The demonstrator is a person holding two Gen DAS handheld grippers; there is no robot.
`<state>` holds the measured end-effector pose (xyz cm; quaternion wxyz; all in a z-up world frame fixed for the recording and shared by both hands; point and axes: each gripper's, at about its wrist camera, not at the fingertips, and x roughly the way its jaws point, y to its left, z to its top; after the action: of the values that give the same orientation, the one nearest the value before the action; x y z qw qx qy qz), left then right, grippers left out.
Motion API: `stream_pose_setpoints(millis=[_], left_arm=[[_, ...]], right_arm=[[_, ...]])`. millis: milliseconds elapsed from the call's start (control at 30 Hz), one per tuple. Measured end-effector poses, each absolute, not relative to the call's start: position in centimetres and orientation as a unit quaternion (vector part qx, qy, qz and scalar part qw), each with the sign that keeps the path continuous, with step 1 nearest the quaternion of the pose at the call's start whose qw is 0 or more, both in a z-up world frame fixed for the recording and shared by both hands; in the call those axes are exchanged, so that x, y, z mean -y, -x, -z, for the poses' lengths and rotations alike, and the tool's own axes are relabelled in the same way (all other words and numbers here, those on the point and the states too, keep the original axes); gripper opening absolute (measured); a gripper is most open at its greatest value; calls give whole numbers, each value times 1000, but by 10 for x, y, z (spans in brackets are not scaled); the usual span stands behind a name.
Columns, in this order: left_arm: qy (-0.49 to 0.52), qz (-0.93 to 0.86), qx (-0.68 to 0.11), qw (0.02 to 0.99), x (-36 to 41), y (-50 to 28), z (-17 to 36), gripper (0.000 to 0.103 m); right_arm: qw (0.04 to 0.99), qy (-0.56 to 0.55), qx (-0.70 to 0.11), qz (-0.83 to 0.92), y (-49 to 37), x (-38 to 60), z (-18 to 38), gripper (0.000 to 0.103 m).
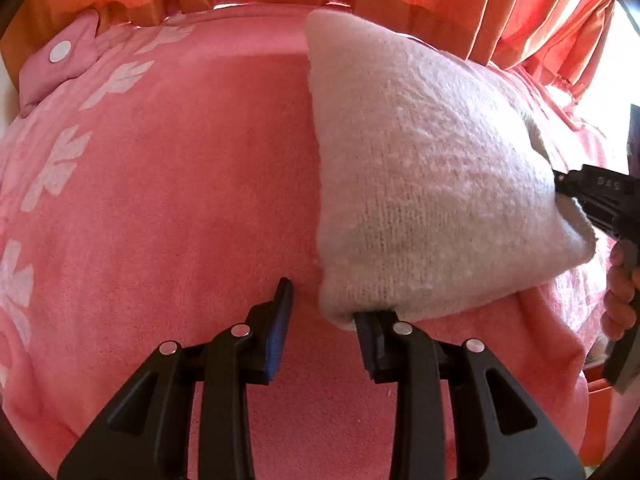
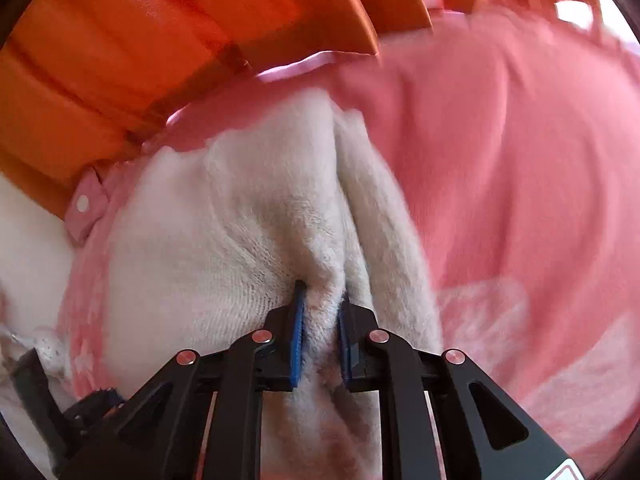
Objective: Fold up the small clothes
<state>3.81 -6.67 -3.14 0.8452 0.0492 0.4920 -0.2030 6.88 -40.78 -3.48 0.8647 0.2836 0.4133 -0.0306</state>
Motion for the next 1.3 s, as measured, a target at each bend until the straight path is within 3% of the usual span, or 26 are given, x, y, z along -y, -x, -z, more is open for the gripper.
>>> stream_pose_setpoints(millis=[100, 267, 433, 567, 733, 800, 867, 967, 1067, 1133, 1200, 1267, 1300], left_arm=[[-47, 207, -494, 843, 65, -39, 31, 30], [-41, 239, -469, 849, 57, -17, -1, 29], [-14, 265, -412, 872, 52, 0, -49, 41], [-6, 245, -451, 858, 70, -32, -22, 41], [-23, 217, -501, 837, 73, -42, 20, 49], [0, 218, -518, 827, 67, -44, 30, 49], [4, 216, -519, 827, 67, -44, 33, 50], [-9, 220, -509, 832, 67, -39, 25, 49], [-17, 227, -485, 844, 63, -29, 5, 48], [-6, 233, -470, 851, 62, -26, -9, 48], [5, 240, -456, 857, 63, -25, -23, 48], [3, 247, -444, 862, 70, -26, -34, 48], [-1, 246, -441, 863, 73, -27, -35, 48]], right_arm=[[873, -300, -383, 21, -57, 406, 9, 15], [906, -216, -356, 68, -33, 386, -29, 21], [913, -195, -358, 32, -23, 362, -32, 21], [864, -177, -470, 32, -47, 349, 38, 10], [885, -186, -426, 28, -25, 344, 7, 11], [876, -177, -447, 20, -30, 345, 22, 11], [863, -176, -474, 18, -38, 348, 49, 7], [869, -203, -451, 20, -29, 355, 21, 8], [894, -213, -394, 12, -27, 366, -19, 19], [899, -215, -381, 21, -38, 377, -29, 45], [894, -204, -397, 41, -61, 384, -22, 57], [869, -208, -447, 41, -93, 385, 5, 57], [859, -218, -463, 33, -101, 383, 17, 47]])
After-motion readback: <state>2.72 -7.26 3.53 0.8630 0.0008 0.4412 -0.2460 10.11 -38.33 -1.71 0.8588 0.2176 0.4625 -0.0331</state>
